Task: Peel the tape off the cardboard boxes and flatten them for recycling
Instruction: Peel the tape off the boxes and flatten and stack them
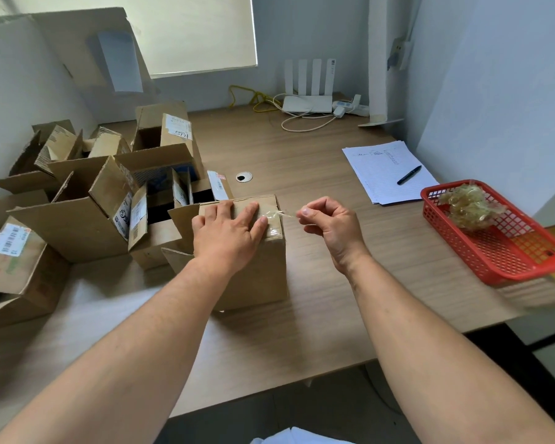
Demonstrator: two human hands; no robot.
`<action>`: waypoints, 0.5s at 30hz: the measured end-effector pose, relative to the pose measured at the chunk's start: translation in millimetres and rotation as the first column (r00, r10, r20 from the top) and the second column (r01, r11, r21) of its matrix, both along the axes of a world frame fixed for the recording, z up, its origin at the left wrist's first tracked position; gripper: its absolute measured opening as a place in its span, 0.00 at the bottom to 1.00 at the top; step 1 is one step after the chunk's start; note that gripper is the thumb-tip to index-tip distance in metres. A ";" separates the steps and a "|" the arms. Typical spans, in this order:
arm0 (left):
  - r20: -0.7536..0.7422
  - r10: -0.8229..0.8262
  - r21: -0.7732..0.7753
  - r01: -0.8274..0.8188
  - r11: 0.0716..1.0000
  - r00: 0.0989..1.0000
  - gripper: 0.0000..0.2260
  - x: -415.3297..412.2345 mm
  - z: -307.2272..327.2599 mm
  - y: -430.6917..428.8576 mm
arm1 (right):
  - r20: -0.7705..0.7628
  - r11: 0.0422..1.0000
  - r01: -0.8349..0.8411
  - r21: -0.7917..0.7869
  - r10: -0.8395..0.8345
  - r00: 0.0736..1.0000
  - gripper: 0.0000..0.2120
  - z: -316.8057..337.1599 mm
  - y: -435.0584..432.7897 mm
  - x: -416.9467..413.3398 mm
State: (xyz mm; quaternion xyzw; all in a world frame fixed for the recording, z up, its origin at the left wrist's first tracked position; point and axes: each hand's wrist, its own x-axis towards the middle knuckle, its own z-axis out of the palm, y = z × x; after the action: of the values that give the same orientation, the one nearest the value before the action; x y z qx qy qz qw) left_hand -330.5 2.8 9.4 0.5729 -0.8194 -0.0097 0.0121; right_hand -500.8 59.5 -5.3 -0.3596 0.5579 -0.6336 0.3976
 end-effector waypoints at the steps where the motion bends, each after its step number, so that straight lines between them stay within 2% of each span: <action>1: -0.016 -0.007 0.001 0.007 1.000 1.000 0.25 0.5 -1.0 0.9 | -0.006 1.000 0.006 -0.006 -0.006 1.000 0.08 -1.4 1.6 1.7; 4: -0.053 -0.074 0.042 0.076 0.996 0.996 0.25 4.0 -2.9 -1.5 | -0.066 0.996 0.092 -0.020 -0.093 0.994 0.10 -9.6 5.4 3.0; 6: -0.068 -0.129 0.130 0.137 0.982 0.989 0.26 7.3 0.3 -8.4 | -0.190 0.983 0.180 -0.020 -0.180 0.965 0.17 -17.8 8.8 0.4; 8: -0.085 -0.161 0.217 0.176 0.960 0.983 0.28 11.1 6.3 -14.6 | -0.348 0.976 0.217 -0.030 -0.214 0.913 0.19 -24.2 14.3 1.5; 11: -0.118 -0.208 0.272 0.233 0.934 0.971 0.32 18.0 13.9 -16.6 | -0.519 0.977 0.185 -0.109 -0.214 0.828 0.18 -29.4 21.1 16.1; 15: -0.153 -0.252 0.277 0.287 0.917 0.955 0.36 24.9 16.3 -14.4 | -0.691 0.980 0.051 -0.193 -0.173 0.702 0.20 -36.3 21.0 35.5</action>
State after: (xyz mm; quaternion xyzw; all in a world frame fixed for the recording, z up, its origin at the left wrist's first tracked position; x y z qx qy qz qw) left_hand -305.6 -11.5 25.7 0.4483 -0.8777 -0.1667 -0.0285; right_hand -465.3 80.4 -41.6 -0.5699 0.6355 -0.5139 0.0854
